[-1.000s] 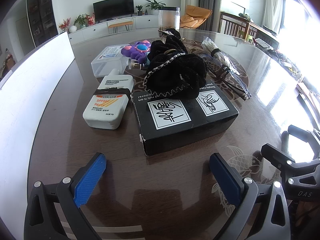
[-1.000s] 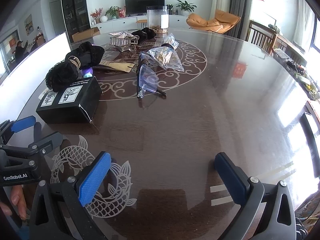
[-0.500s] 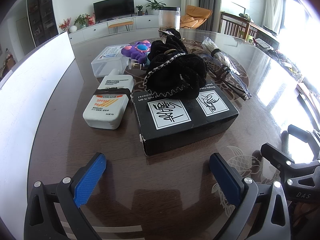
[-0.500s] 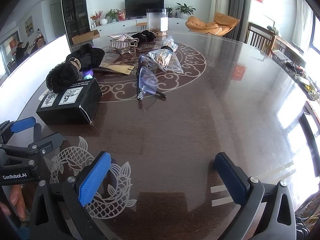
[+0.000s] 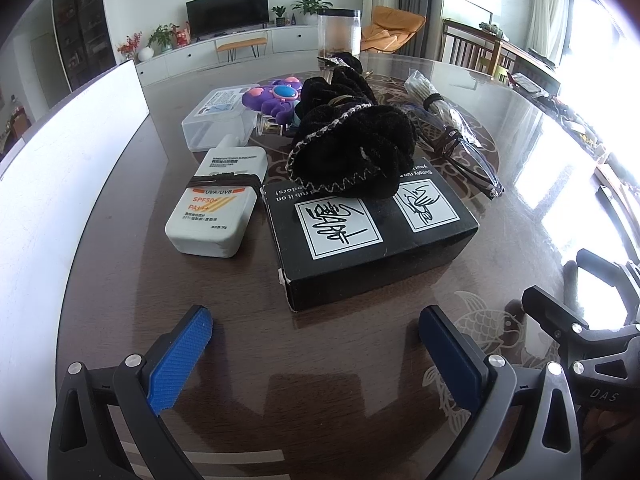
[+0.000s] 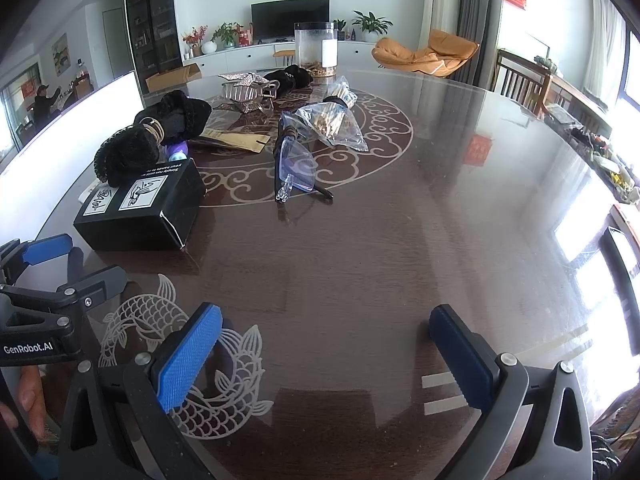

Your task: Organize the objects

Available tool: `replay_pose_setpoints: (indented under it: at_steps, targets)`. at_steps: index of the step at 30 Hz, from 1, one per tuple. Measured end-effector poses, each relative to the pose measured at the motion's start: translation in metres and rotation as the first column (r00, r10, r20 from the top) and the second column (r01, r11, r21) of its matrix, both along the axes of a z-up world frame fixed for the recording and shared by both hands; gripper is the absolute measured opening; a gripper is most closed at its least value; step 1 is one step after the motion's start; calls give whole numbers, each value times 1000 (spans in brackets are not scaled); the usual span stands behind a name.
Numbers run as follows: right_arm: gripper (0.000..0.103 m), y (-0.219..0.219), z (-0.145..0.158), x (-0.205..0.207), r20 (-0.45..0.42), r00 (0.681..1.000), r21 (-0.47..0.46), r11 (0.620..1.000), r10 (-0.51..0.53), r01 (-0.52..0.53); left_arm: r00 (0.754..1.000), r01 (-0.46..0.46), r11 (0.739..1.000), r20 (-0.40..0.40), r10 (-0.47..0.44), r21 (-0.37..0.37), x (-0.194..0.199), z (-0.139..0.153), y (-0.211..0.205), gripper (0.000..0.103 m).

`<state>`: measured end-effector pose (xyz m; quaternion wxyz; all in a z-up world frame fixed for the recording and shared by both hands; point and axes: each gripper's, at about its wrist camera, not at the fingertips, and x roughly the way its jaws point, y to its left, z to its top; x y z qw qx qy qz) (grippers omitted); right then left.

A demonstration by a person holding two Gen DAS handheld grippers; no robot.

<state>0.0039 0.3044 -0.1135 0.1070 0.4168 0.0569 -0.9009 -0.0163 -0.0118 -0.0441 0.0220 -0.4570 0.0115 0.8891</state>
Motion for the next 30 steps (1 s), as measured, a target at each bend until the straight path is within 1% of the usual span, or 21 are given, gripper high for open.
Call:
replay_pose_setpoints:
  at_steps: [4, 8, 12, 17, 19, 21, 23, 24, 26, 27, 30]
  targets:
    - [103, 0, 0, 0, 3, 1000, 0, 1000, 0, 0, 999, 17, 1000, 27, -17, -2, 2, 0, -2, 103]
    - [103, 0, 1, 1, 8, 1000, -1, 1000, 5, -5, 996, 83, 997, 34, -83, -3, 12, 0, -5, 103]
    - [103, 0, 1, 2, -1, 1000, -2, 1000, 6, -6, 993, 101, 995, 70, -100, -5, 20, 0, -11, 103]
    - [103, 0, 0, 2, -7, 1000, -2, 1000, 6, -7, 990, 112, 994, 91, -112, -3, 22, 0, -24, 103]
    - [103, 0, 0, 2, -11, 1000, -3, 1000, 7, -7, 990, 95, 996, 110, -94, -2, 18, 0, -31, 103]
    - [103, 0, 0, 2, -15, 1000, -4, 1000, 7, -7, 990, 75, 997, 116, -78, 35, 15, 2, -40, 103]
    - [103, 0, 0, 2, -17, 1000, -4, 1000, 7, -7, 995, 42, 997, 85, -48, 69, 11, 11, -52, 103]
    - [103, 0, 0, 2, -18, 1000, -4, 1000, 7, -7, 998, 8, 998, 57, -11, 64, 8, 18, -60, 103]
    - [103, 0, -1, 2, -19, 1000, -4, 1000, 7, -7, 999, -27, 999, 43, 25, 43, 1, 24, -68, 103]
    - [103, 0, -1, 1, -19, 1000, -4, 1000, 7, -7, 997, -55, 998, 50, 54, 11, -5, 26, -72, 103]
    - [103, 0, -1, 2, -18, 1000, -4, 1000, 7, -7, 991, -114, 993, 69, 117, -44, -16, 21, -77, 103]
